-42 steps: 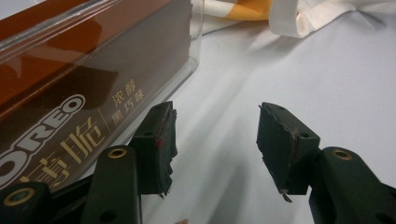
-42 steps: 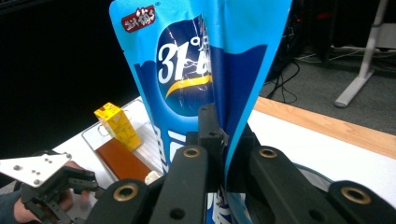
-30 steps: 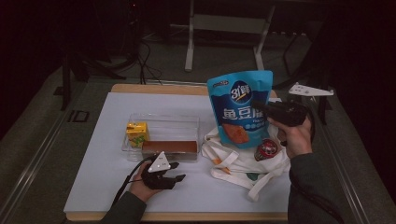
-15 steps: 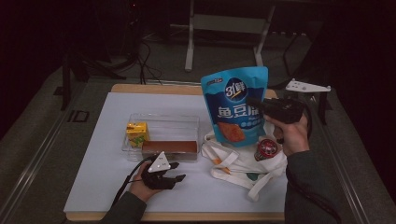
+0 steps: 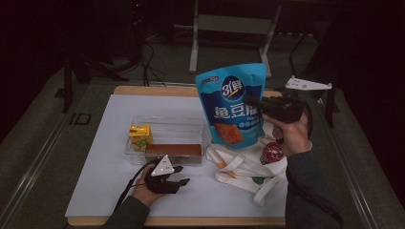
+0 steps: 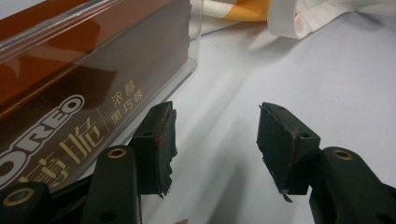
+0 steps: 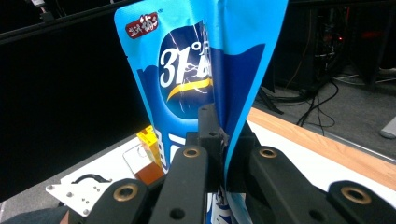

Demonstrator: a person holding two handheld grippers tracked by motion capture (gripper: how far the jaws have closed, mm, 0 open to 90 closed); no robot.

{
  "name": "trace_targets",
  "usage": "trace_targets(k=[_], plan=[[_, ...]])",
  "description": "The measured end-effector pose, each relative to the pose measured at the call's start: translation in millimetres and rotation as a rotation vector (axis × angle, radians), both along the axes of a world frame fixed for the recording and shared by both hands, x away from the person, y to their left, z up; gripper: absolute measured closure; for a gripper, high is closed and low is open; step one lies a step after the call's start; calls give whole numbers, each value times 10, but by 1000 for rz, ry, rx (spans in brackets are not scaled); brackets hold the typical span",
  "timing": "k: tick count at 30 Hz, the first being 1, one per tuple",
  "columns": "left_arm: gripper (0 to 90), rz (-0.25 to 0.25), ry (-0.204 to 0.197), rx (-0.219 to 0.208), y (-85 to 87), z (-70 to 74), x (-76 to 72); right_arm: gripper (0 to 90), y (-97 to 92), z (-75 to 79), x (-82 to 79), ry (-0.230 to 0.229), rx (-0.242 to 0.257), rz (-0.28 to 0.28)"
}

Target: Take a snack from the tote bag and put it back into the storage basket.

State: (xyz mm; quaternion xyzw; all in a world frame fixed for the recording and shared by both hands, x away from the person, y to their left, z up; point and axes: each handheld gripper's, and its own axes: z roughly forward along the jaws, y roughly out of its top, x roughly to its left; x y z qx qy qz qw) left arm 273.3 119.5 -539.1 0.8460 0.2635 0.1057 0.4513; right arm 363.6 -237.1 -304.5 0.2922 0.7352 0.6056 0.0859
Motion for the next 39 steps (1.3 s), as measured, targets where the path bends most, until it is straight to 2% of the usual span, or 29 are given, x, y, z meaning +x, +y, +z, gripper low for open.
trace_targets(k=[13,20,39], plan=[[466,-3,0,0,1,0,0,884,270,56,43,-6,13,40],[466,-4,3,-3,5,1,1,884,436,42,84,-1,18,55],[465,-4,3,-5,7,2,0,884,725,1,190,16,39,77]])
